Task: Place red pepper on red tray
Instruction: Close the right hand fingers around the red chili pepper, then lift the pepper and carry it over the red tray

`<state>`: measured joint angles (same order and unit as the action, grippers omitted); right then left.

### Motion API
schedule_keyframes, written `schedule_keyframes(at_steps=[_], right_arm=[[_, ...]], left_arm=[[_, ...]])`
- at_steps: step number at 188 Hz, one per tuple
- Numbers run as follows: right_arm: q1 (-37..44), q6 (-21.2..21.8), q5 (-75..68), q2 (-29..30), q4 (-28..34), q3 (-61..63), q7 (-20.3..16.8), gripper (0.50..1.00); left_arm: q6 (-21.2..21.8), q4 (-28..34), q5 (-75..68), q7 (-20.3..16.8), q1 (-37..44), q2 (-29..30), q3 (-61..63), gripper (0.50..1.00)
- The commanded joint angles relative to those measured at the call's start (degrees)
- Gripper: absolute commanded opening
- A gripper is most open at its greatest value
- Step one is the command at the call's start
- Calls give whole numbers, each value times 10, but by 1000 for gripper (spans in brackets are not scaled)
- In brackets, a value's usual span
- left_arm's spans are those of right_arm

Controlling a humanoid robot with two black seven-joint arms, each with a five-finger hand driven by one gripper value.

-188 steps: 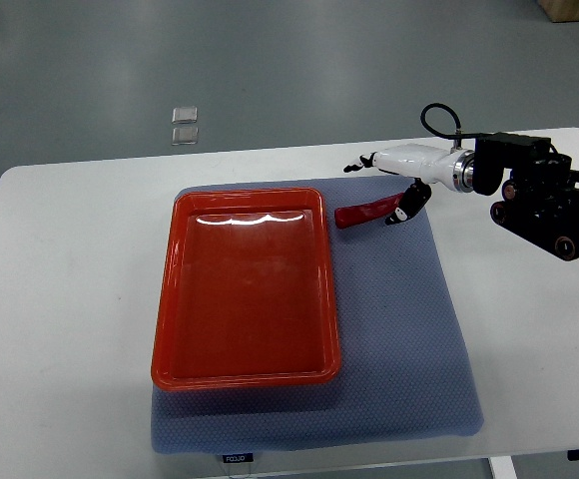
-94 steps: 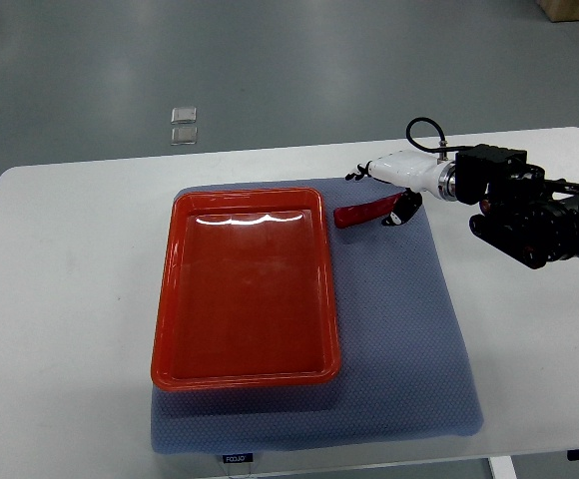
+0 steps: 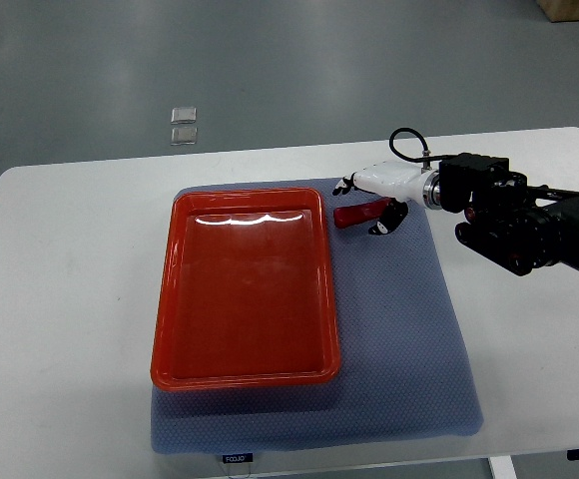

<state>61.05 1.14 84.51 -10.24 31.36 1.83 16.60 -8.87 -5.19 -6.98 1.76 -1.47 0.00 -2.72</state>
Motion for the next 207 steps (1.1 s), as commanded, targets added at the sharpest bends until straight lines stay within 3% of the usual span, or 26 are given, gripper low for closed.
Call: schedule_keyframes(at_steps=[1,20,45,105,130,207], right_arm=[[-1,0,1,0,-2,-1,-2,774],[-1,0,1,0,-2,-3,-2,760],[-1,0,1,0,-7,-5,-2,691],[-2,0,1,1,-7,-11,-2,611],[-1,0,1,0,-7,-13,-2,549],[26,-5,-9,-9,-11,-1,-1,556]], left_arm=[[0,0,0,0,0,0,0,1000],[0,0,0,0,0,0,0,1000],[0,0,0,0,0,0,0,1000],[0,0,0,0,0,0,0,1000],[0,0,0,0,0,0,0,1000],[0,0,-1,0,0,0,0,1000]])
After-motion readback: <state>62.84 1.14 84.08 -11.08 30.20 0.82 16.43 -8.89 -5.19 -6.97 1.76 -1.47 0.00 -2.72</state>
